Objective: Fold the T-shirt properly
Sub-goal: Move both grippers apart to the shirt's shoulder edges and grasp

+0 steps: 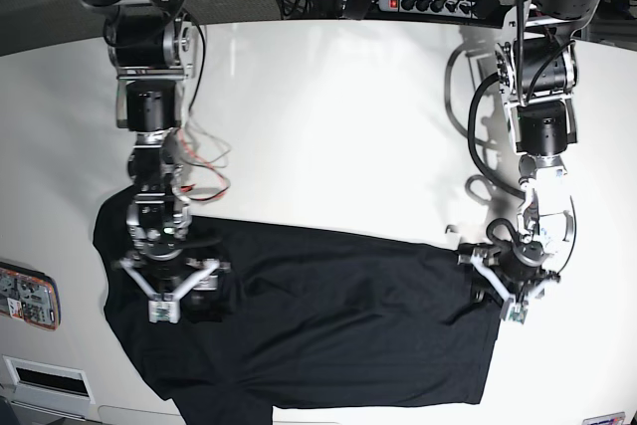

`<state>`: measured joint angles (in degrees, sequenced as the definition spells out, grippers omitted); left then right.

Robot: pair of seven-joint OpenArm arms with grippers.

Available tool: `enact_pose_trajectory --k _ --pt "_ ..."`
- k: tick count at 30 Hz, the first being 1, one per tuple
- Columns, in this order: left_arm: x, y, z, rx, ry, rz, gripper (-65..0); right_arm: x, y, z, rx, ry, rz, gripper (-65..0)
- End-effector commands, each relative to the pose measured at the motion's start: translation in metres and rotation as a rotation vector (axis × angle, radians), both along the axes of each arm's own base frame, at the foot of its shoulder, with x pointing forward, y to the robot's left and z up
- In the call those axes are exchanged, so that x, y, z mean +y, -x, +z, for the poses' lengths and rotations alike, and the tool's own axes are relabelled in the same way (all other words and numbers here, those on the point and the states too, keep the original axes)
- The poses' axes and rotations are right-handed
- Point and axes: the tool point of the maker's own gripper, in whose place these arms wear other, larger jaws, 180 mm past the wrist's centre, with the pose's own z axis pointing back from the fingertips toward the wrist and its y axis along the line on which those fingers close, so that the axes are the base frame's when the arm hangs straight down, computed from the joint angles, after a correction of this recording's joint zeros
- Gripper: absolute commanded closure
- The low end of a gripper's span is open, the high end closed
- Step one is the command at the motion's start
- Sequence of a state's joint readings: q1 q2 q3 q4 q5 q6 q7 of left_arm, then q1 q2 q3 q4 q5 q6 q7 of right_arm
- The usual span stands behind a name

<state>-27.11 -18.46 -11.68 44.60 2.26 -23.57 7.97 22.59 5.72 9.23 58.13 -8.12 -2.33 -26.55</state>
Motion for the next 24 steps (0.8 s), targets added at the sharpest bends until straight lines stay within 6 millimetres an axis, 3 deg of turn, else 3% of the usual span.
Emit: enact_pose_trajectory --k 1,6,15,19,24 --pt "0.002 -0.015 0.021 -0.062 0.009 0.004 -32.7 0.003 -0.015 0.021 -0.073 -0.001 0.012 -44.5" --pt "-0.008 -0.009 0.001 -0.001 -0.012 -0.039 -32.8 -0.021 -0.006 -0.001 -0.041 0.031 -0.005 -44.5" --pt "-0.005 0.008 -0.036 0.023 0.022 -0.046 -32.7 -0.024 0.003 -0.024 0.003 0.027 -0.009 -44.4" --pt "-0.005 0.014 -0.043 0.040 0.021 -0.046 -32.7 -0.024 0.021 -0.044 0.046 0.027 -0.009 -44.4" --pt "-0.004 0.021 -0.054 0.075 0.028 -0.037 -32.7 -0.023 0.024 -0.048 0.062 0.026 -0.006 -44.4"
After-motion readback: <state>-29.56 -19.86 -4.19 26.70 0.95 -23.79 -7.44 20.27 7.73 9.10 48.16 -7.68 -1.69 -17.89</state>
